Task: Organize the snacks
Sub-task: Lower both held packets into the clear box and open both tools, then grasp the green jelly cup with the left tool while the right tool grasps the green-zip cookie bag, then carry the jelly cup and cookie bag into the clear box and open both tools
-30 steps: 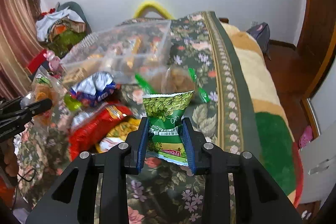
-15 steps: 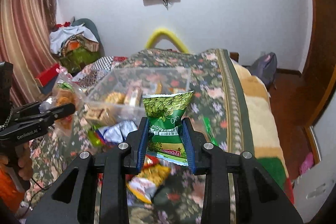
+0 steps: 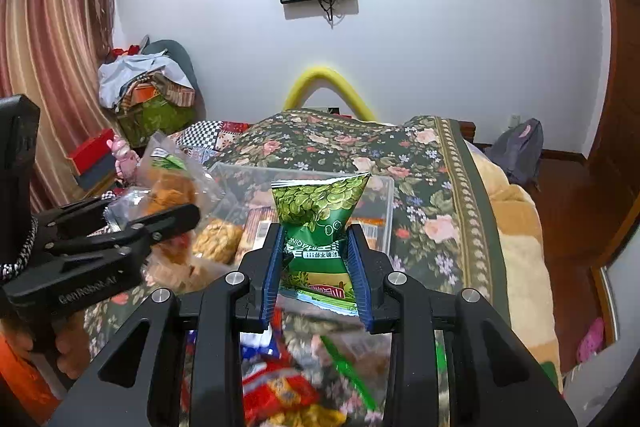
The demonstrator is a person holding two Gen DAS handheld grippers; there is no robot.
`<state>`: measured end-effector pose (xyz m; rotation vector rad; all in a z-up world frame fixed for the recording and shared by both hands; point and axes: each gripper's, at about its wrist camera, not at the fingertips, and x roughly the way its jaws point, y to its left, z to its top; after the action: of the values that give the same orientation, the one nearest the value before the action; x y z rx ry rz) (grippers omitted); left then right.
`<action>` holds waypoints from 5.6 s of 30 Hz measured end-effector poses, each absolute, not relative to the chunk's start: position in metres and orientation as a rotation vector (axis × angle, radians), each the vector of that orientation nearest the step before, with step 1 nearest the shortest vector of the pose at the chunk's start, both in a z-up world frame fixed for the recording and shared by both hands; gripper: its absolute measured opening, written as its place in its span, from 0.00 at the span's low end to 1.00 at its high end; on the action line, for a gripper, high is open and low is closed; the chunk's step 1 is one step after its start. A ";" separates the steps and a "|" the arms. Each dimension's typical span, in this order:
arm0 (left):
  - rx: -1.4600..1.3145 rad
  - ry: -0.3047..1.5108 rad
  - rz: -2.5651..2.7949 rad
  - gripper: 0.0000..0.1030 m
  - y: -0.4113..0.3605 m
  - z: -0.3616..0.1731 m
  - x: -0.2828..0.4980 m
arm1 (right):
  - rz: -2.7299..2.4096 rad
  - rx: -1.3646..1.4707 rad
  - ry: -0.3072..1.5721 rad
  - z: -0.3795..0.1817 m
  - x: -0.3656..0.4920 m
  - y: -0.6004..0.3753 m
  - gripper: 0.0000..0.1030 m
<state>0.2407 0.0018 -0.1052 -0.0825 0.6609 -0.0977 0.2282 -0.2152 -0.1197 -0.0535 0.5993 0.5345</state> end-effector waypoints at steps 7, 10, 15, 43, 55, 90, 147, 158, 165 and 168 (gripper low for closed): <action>-0.096 0.735 -0.088 0.44 -0.002 -0.129 0.280 | 0.524 -0.074 0.655 -0.138 0.259 -0.202 0.28; -0.090 0.769 -0.075 0.44 -0.004 -0.140 0.292 | 0.512 -0.094 0.694 -0.150 0.270 -0.198 0.28; -0.099 0.806 -0.093 0.44 -0.005 -0.154 0.303 | 0.509 -0.094 0.766 -0.170 0.282 -0.195 0.28; -0.042 0.766 -0.044 0.50 0.035 -0.115 0.225 | 0.484 -0.035 0.732 -0.132 0.235 -0.257 0.63; -0.087 0.874 -0.020 0.51 0.060 -0.160 0.188 | 0.442 -0.035 0.818 -0.162 0.224 -0.280 0.74; -0.132 0.917 -0.054 0.45 0.045 -0.223 0.187 | 0.450 -0.061 0.939 -0.220 0.249 -0.258 0.49; -0.105 0.791 0.018 0.45 0.067 -0.158 0.327 | 0.525 -0.096 0.842 -0.169 0.318 -0.158 0.48; -0.177 0.871 0.025 0.45 0.075 -0.179 0.345 | 0.518 -0.104 0.898 -0.178 0.328 -0.147 0.59; -0.125 0.805 0.023 0.45 0.067 -0.152 0.325 | 0.529 -0.088 0.861 -0.161 0.318 -0.158 0.67; -0.114 0.782 0.011 0.46 0.065 -0.137 0.310 | 0.541 -0.092 0.831 -0.149 0.306 -0.165 0.68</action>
<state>0.3102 0.0647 -0.1368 -0.1144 0.7820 0.0106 0.3056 -0.1648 -0.1488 -0.0921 0.8310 0.5406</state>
